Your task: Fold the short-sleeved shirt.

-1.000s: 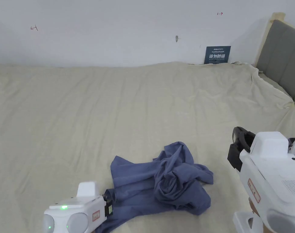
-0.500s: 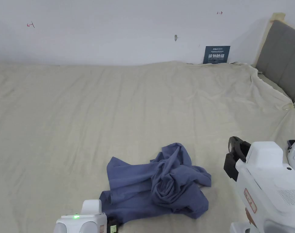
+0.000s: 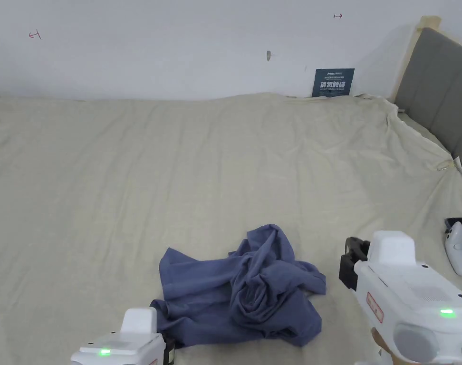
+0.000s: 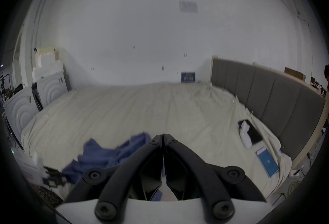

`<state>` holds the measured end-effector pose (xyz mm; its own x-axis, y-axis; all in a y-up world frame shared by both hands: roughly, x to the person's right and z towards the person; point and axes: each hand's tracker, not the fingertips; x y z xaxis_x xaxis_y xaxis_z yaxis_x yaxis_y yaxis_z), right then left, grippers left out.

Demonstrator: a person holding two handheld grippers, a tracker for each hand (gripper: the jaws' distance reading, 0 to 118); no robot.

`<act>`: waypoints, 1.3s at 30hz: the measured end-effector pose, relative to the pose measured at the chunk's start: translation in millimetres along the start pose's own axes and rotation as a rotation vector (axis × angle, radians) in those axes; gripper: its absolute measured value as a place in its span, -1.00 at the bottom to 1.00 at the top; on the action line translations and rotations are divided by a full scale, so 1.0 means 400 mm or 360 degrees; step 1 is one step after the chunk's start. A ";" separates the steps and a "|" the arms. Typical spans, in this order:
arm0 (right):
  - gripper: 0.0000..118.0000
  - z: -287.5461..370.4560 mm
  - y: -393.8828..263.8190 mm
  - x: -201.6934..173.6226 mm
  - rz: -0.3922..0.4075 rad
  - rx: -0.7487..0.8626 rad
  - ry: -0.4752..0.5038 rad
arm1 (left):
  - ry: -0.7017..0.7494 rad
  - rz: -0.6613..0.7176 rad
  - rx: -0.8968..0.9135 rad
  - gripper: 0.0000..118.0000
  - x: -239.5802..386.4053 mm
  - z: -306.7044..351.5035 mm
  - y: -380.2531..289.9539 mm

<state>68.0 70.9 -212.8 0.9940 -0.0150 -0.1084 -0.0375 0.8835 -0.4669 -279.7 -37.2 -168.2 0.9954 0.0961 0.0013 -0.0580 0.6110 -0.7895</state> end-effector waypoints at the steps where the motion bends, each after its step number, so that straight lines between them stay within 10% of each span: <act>1: -0.98 -0.036 -0.017 0.012 0.0004 -0.0075 0.0013 | -0.0015 0.0005 0.0029 -0.96 -0.001 0.015 0.009; 3: -0.75 -0.093 -0.044 0.023 -0.0020 -0.0167 0.0045 | -0.0039 0.0016 0.0057 -0.96 -0.002 0.036 0.030; 7: 0.46 -0.220 -0.092 0.040 -0.0092 -0.0384 0.0046 | -0.0069 0.0008 0.0087 -0.96 -0.001 0.050 0.054; 10: 0.56 -0.313 -0.121 0.051 -0.0125 -0.0506 0.0066 | -0.0078 0.0009 0.0092 -0.96 -0.002 0.045 0.067; 18: 0.42 -0.495 -0.190 0.097 -0.0285 -0.0723 0.0088 | -0.0105 0.0026 0.0087 -0.96 -0.013 0.028 0.090; 24: -0.81 -0.491 -0.219 0.098 -0.0514 -0.0722 0.0190 | -0.0122 0.0069 0.0068 -0.96 -0.029 0.020 0.088; 39: -0.83 -0.308 -0.068 0.241 -0.0302 -0.0188 0.0193 | -0.0139 0.0189 0.0168 -0.96 -0.096 0.076 0.123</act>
<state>152.1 -12.4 -318.8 0.9651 -0.2378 -0.1100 0.1299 0.7989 -0.5873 -323.3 13.0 -188.4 0.9708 0.2379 -0.0312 -0.1873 0.6698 -0.7186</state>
